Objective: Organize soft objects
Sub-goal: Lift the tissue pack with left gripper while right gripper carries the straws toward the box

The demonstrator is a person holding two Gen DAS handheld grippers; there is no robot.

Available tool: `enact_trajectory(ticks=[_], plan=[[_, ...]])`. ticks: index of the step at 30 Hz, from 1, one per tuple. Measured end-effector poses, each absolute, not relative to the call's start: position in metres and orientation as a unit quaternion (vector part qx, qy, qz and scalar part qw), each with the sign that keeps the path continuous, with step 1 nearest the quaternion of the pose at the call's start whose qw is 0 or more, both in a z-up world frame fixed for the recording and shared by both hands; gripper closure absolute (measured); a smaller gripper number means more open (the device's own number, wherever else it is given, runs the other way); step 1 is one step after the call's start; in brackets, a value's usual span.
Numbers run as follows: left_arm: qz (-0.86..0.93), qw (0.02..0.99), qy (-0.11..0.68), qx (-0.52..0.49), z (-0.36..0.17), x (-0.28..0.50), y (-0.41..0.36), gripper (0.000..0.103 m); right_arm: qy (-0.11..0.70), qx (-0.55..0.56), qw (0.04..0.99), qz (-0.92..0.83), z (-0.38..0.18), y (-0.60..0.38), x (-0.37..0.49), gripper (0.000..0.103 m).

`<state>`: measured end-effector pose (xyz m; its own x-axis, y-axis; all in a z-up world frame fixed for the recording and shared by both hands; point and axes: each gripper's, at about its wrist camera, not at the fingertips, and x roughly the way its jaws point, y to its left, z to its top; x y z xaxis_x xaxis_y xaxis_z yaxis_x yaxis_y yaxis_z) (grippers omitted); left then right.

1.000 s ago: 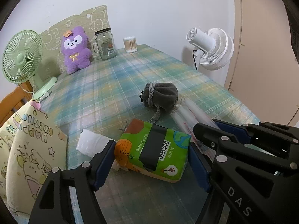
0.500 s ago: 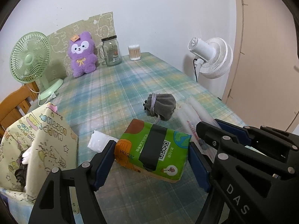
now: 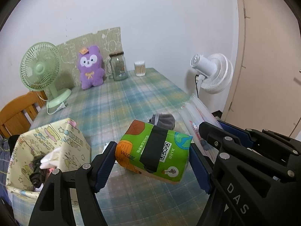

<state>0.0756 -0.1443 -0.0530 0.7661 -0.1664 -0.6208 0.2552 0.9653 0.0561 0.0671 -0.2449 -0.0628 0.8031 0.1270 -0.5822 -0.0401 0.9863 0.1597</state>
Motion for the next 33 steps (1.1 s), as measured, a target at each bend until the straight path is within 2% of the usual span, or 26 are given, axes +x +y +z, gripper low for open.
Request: enact_trajectory(ticks=[19, 33], plan=[[-0.116, 0.952, 0.277, 0.059, -0.009, 0.050, -0.133, 0.026, 0.267, 0.058, 0.961, 0.041, -0.014, -0.235, 0.041, 0.084], [-0.112, 0.956, 0.268, 0.048, 0.002, 0.051, -0.106, 0.026, 0.258, 0.045, 0.964, 0.049, 0.000, -0.210, 0.043, 0.084]])
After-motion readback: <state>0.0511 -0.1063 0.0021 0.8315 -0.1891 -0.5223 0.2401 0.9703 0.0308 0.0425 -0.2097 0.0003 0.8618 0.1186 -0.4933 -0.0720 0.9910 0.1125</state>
